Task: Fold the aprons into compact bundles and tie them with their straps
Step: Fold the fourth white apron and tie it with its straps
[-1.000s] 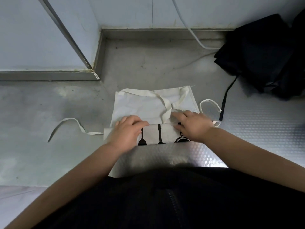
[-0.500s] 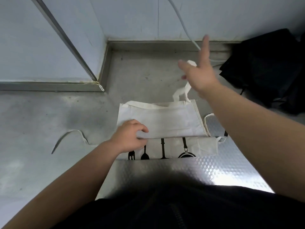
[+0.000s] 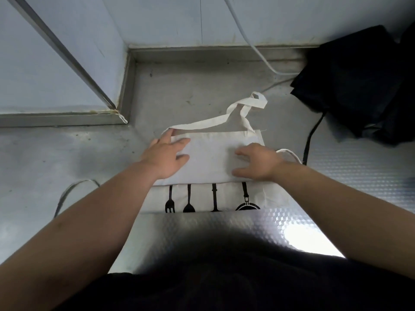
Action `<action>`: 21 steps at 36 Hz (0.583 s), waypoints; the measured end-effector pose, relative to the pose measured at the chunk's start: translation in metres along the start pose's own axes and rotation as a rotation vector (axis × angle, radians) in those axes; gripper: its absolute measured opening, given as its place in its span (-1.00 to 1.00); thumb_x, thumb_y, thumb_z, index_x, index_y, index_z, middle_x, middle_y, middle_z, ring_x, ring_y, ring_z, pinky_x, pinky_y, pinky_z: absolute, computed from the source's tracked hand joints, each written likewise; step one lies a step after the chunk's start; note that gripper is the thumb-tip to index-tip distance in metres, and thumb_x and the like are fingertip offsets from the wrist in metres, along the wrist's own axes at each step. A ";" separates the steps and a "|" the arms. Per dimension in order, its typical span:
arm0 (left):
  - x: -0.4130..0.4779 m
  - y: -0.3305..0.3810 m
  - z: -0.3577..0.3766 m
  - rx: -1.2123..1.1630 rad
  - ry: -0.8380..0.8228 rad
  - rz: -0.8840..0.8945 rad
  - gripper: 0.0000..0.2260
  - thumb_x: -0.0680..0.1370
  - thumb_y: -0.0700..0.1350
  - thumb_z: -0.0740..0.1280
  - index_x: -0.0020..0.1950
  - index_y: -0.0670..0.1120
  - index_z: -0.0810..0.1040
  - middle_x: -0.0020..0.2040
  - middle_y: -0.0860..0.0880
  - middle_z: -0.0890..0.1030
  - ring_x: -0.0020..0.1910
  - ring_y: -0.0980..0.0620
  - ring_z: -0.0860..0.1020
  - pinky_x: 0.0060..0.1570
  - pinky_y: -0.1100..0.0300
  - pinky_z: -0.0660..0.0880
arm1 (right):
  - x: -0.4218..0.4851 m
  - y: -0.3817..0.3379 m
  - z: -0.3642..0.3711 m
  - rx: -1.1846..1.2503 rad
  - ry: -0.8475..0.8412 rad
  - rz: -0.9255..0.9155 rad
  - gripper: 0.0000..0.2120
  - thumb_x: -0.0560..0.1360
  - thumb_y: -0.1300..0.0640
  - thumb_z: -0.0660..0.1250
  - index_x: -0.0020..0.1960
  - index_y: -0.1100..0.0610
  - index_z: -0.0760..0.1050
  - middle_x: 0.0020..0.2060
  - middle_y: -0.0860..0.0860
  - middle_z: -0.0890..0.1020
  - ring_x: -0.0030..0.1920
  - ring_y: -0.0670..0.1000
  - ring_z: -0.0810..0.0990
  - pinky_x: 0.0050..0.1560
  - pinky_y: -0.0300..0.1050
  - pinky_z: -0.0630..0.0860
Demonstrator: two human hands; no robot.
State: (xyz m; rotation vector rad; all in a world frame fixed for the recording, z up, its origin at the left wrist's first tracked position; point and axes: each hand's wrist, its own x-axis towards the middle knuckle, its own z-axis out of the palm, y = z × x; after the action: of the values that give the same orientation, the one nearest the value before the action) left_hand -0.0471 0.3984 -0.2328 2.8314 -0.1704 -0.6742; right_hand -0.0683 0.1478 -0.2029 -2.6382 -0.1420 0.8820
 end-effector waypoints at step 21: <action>-0.087 0.000 0.073 -0.218 0.428 0.438 -0.70 0.48 -0.09 0.18 -0.04 -0.07 0.70 -0.05 -0.06 0.64 -0.04 0.00 0.52 -0.05 0.11 0.56 | -0.040 -0.009 0.057 -0.323 0.141 -0.248 -0.75 0.60 0.12 0.11 0.24 0.08 0.43 0.08 0.06 0.42 0.00 0.16 0.53 -0.16 -0.14 0.35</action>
State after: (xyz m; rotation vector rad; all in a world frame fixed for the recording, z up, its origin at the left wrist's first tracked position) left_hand -0.1581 0.3992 -0.2590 2.5256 -0.5773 0.0084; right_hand -0.1339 0.1650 -0.2197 -2.8797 -0.6074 0.6318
